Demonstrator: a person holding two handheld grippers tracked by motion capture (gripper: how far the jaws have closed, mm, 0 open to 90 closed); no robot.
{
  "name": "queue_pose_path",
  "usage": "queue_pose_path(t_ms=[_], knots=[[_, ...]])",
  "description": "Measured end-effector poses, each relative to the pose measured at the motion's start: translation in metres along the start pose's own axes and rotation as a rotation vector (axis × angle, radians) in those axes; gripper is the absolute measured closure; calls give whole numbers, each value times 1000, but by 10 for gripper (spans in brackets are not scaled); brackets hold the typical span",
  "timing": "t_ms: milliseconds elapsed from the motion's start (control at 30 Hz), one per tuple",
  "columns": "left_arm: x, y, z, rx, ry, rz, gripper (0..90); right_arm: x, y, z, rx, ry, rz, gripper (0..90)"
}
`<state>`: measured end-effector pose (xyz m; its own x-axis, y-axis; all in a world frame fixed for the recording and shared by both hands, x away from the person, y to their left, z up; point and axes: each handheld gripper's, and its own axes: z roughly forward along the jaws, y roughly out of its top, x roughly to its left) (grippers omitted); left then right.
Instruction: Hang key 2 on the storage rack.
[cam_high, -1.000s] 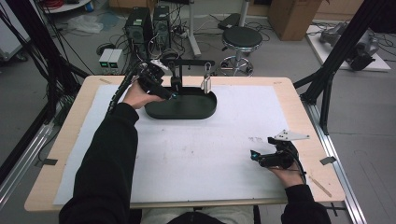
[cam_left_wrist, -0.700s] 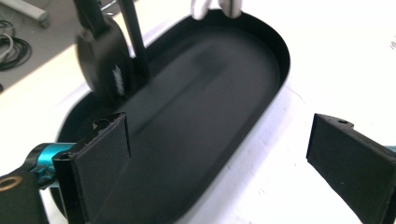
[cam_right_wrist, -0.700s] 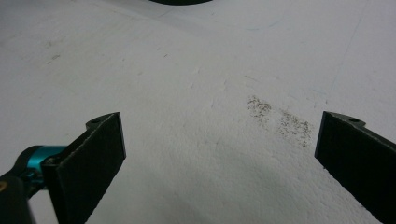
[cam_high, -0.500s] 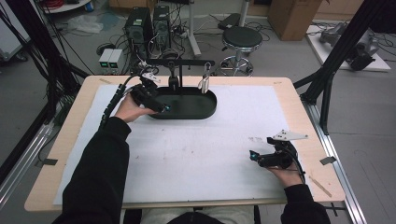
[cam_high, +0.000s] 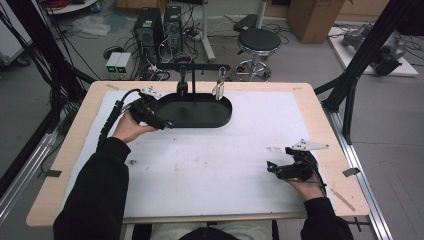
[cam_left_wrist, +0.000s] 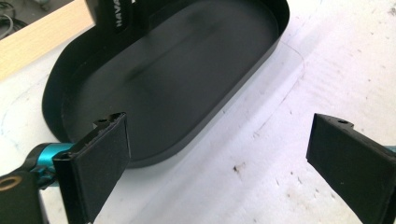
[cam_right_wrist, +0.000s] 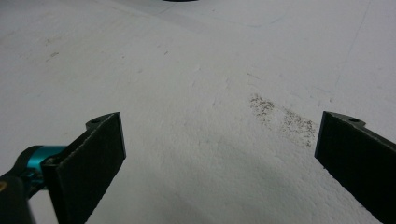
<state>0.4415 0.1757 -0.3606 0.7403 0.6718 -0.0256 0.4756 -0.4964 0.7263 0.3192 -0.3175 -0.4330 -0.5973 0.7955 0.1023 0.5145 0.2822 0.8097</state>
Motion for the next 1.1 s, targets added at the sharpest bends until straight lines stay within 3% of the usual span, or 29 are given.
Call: queue_pose_path(t_ms=[133,433,833,1000,1100], knots=[[-4,-7,-6,-2,5,9,69,-1,0,0,2,-2,0,10],[-6,-32,-20,-17,25,-28,69,-2,-1,1,2,-5,-5,10],[-18,-57,-35,-1,60,-8,69,-2,-1,1,8,-6,-3,10],[-28,-71,-39,31,78,5,69,-3,-1,2,9,-4,-2,10],[-32,-78,-45,5,82,2,69,-3,-1,1,7,-8,1,10]])
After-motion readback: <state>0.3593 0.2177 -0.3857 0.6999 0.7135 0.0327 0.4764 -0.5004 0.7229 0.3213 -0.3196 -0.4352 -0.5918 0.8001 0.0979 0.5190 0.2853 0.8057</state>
